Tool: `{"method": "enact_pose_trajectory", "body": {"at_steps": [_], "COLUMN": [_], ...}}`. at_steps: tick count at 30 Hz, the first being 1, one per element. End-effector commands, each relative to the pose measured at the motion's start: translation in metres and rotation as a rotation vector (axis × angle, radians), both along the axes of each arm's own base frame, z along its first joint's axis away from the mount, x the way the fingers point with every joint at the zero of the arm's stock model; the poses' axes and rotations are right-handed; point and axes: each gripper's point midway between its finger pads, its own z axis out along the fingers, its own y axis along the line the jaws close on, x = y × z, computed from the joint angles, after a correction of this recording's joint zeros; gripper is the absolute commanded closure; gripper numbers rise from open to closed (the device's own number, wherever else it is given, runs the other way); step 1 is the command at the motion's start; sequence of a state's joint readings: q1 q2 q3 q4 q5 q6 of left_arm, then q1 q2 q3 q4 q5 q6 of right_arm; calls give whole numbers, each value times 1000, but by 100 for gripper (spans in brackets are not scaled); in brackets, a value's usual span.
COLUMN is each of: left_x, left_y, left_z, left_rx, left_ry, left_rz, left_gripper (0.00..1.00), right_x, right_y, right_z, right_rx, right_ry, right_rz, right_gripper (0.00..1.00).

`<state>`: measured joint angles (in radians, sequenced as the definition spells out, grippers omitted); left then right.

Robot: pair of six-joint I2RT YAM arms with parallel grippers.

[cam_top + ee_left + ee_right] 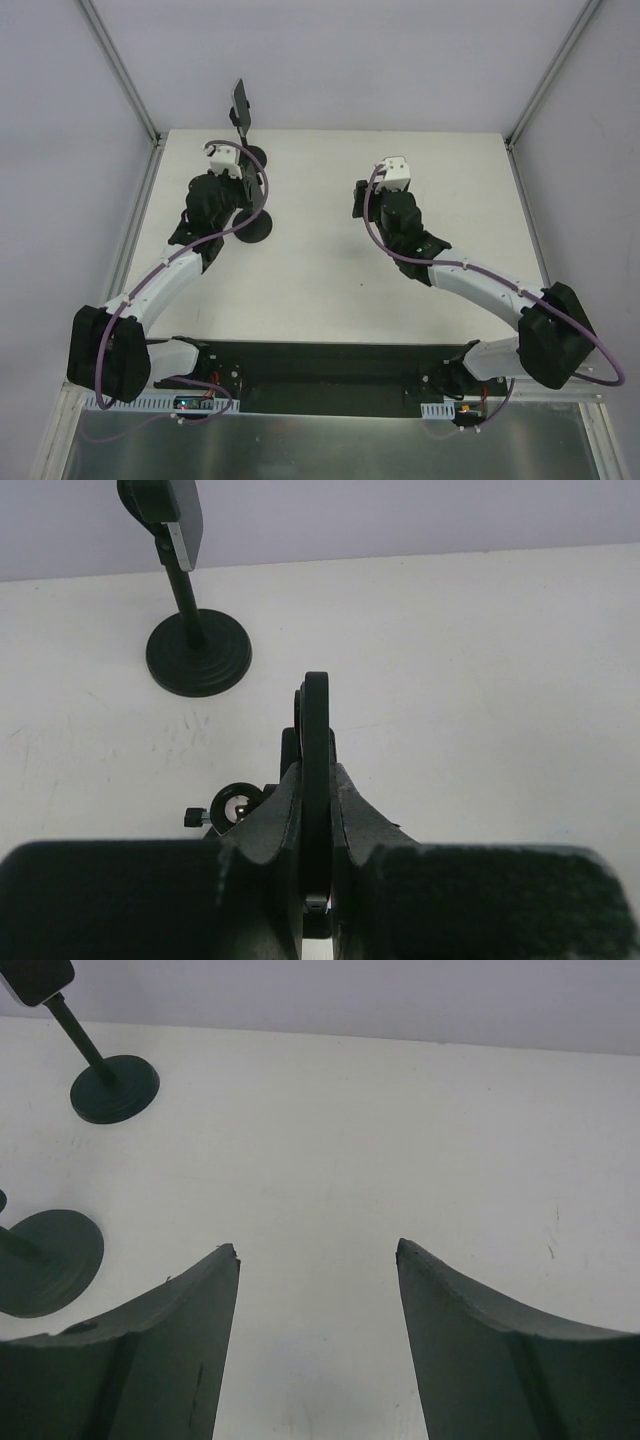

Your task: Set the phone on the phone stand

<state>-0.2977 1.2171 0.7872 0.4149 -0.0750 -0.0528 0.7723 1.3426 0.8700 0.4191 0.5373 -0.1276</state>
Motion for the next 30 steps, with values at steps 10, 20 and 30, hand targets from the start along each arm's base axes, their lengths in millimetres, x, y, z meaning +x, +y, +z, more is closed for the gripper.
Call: {"method": "enact_pose_trajectory", "body": {"at_steps": [10,20,30], "left_x": [3,42,99], "left_y": [7,57,72], "left_z": [-8,52,65], "left_rx": [-111,66,15], "left_ry": [48,-87,-136], "left_rz": [-8,136,37], "left_gripper": [100,100,100], "right_x": [13,34,41], "right_y": [60,37,19], "right_z": [8,0,1], "right_rx": [90,90,120], "right_ry": [-8,8,7], "right_rz": [333,270,251], "right_gripper": [31,30,30]}}
